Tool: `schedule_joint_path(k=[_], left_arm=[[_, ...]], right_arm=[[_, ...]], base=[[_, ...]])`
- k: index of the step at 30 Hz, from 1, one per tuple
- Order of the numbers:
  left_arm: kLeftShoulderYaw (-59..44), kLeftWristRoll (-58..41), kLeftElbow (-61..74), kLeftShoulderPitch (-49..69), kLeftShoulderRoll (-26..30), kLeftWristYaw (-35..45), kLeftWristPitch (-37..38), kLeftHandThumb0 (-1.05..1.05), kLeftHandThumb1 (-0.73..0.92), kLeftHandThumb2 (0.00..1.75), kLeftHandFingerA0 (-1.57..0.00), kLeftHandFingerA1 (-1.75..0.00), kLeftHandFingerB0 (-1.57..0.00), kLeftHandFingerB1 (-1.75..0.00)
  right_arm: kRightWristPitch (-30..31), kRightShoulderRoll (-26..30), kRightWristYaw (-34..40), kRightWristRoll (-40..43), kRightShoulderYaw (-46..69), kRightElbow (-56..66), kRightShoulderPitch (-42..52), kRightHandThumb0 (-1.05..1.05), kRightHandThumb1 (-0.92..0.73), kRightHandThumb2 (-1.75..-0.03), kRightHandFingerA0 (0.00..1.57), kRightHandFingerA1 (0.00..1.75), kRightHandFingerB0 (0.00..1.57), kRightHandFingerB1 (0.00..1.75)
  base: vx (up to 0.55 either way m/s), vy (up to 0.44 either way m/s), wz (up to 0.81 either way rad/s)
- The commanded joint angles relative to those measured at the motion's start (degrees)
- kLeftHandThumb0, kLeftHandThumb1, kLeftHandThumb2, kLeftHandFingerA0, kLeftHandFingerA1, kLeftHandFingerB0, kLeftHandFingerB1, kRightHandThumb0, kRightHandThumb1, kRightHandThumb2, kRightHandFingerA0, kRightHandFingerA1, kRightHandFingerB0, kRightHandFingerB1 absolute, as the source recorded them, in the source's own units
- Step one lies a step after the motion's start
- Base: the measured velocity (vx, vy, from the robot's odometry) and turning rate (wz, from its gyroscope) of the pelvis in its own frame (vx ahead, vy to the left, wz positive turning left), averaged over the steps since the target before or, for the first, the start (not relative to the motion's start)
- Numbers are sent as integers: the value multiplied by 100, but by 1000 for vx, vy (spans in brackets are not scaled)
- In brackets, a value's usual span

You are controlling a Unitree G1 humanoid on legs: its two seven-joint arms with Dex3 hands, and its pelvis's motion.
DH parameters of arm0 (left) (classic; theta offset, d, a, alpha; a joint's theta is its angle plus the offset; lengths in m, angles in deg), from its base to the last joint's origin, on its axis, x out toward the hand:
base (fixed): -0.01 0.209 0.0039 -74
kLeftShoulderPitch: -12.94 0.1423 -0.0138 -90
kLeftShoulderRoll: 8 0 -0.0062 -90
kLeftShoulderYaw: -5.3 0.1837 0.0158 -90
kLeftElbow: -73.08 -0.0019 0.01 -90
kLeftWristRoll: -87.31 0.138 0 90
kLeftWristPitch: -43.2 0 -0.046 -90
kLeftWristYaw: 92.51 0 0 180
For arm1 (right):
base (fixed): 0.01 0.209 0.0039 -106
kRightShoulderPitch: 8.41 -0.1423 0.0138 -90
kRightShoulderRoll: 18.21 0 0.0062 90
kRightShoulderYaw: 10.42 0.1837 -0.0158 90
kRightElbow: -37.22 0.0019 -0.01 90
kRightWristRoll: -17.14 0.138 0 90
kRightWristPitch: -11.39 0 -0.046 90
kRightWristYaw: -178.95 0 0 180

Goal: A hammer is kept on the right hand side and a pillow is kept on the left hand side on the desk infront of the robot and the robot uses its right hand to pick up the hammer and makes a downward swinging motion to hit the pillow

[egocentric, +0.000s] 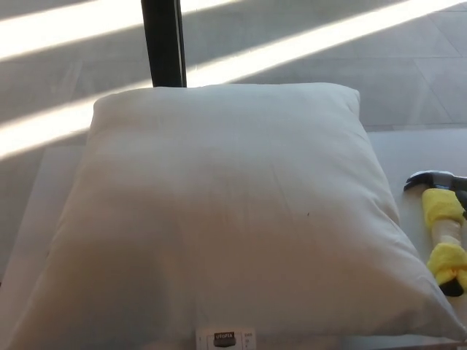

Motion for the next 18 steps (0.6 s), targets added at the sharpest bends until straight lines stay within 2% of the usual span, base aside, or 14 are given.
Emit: schedule_joint_path(k=[1,3,4,5,7,9,10,11,13,14,15,16,17,18], left_arm=[[-23,-12,-163,-51,78,28,65,-65,62,60,-82,-53,-69,-46],[-17,1,-218,-28,77,46,146,-65,62,60,-83,-53,-69,-46],[-5,5,-182,-4,73,72,140,-66,63,60,-80,-53,-68,-46],[-2,6,-184,-1,74,78,146,-66,63,60,-80,-53,-68,-46],[33,59,-162,27,63,24,190,-66,64,60,-81,-53,-69,-46],[23,27,-65,68,43,27,136,-65,64,60,-81,-53,-69,-46],[25,28,-84,60,44,21,137,-63,65,60,-82,-54,-69,-46],[18,23,-168,29,41,29,172,-64,64,60,-83,-54,-70,-46],[-15,-15,-312,-39,38,31,168,-63,63,60,-81,-52,-69,-46],[-17,-19,-332,-42,34,32,172,-63,63,60,-81,-52,-69,-46],[-17,-18,-373,-43,36,60,218,-64,64,60,-80,-53,-69,-46],[-16,-16,-425,-46,42,99,280,-64,64,60,-80,-53,-69,-46],[-12,-13,-377,-27,35,60,229,-66,63,60,-83,-54,-72,-47],[-19,-25,-372,-17,28,69,232,-66,63,60,-85,-55,-72,-47]], right_arm=[[311,-85,-79,65,-80,-62,98,-63,-62,-59,0,32,26,31],[287,-149,-54,137,-38,-40,106,-62,-62,-60,0,34,30,32],[297,-244,28,234,64,-34,79,-70,-49,-81,0,28,23,45],[305,-256,38,237,84,-26,80,-70,-49,-81,0,28,23,45],[330,-347,49,259,112,-38,62,-62,-62,-59,0,27,25,34],[435,-353,-95,90,-99,-67,44,-65,-65,-60,0,30,23,34],[461,-350,-124,71,-161,-59,37,-65,-62,-63,0,32,21,35],[491,-357,-145,12,-256,-54,32,-70,-51,-87,0,43,21,47],[524,-373,-135,-6,-359,-42,35,-71,-51,-87,1,44,21,47],[536,-369,-137,5,-385,-32,39,-71,-51,-87,1,44,21,47],[544,-366,-145,17,-410,-26,40,-68,-66,-60,0,51,28,34],[551,-367,-158,24,-432,-22,38,-68,-66,-60,0,51,28,34],[566,-357,-221,5,-486,-30,27,-71,-53,-87,1,46,19,46],[578,-345,-221,-14,-539,-50,9,-69,-66,-59,0,52,27,33]], base=[[0,0,0],[0,0,0],[0,0,0],[0,0,0],[0,0,0],[0,0,0],[0,0,0],[0,0,0],[0,0,0],[0,0,0],[0,0,0],[0,0,0],[0,0,0],[0,0,0]])
